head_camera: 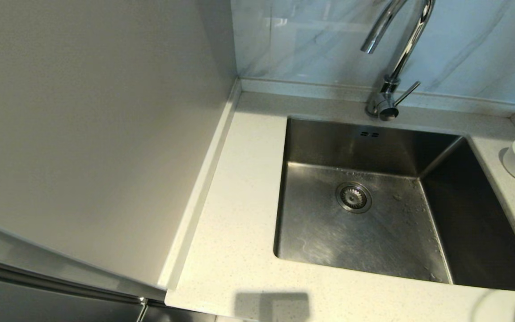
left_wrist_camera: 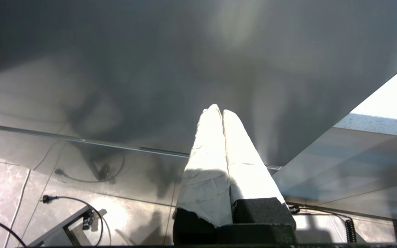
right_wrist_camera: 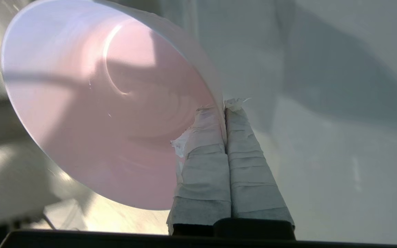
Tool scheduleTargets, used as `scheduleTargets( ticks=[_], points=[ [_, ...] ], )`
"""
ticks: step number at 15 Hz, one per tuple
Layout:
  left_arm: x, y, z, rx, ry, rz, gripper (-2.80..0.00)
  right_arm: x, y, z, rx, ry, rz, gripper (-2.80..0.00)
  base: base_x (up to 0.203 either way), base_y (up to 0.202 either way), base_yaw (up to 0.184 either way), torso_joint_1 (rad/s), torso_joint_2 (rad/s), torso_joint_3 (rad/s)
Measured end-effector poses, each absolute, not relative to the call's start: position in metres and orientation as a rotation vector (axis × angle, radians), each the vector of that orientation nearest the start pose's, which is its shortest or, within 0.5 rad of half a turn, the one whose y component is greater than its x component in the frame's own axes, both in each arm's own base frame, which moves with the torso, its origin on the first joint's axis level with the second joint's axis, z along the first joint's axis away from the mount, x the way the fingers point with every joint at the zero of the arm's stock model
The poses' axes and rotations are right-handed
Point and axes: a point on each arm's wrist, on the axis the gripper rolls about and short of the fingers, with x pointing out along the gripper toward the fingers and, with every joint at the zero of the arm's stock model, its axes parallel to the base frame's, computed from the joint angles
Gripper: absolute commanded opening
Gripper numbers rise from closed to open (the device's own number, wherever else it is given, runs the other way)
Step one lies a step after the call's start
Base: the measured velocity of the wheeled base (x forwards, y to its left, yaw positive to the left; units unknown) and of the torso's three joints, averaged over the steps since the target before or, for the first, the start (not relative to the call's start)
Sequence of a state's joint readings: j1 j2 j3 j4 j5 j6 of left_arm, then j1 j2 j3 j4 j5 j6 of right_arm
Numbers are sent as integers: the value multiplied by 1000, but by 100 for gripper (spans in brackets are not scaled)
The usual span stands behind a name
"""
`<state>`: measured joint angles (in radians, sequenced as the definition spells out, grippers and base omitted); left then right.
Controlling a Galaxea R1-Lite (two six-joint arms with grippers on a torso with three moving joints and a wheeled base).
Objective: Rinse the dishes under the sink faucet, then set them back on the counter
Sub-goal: Put a bowl back to the table from the sink
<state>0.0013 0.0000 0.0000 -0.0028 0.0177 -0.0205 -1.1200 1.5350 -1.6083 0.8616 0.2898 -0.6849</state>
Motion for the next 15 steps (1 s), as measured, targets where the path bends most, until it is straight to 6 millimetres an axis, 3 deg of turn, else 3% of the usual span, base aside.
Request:
scheduleTargets(
  ticks=[5, 10, 15],
  points=[
    [-23, 0, 76, -21, -3, 19, -280, 76, -208, 283, -171, 948, -430, -280, 0, 0, 0, 0, 0, 0],
    [-23, 0, 76, -21, -3, 19, -280, 72, -207, 268, -344, 889, -203, -280, 0, 0, 0, 0, 0, 0],
    [-23, 0, 76, -21, -3, 19, -280, 60, -231, 245, -591, 804, 8, -280, 0, 0, 0, 0, 0, 0]
  ],
)
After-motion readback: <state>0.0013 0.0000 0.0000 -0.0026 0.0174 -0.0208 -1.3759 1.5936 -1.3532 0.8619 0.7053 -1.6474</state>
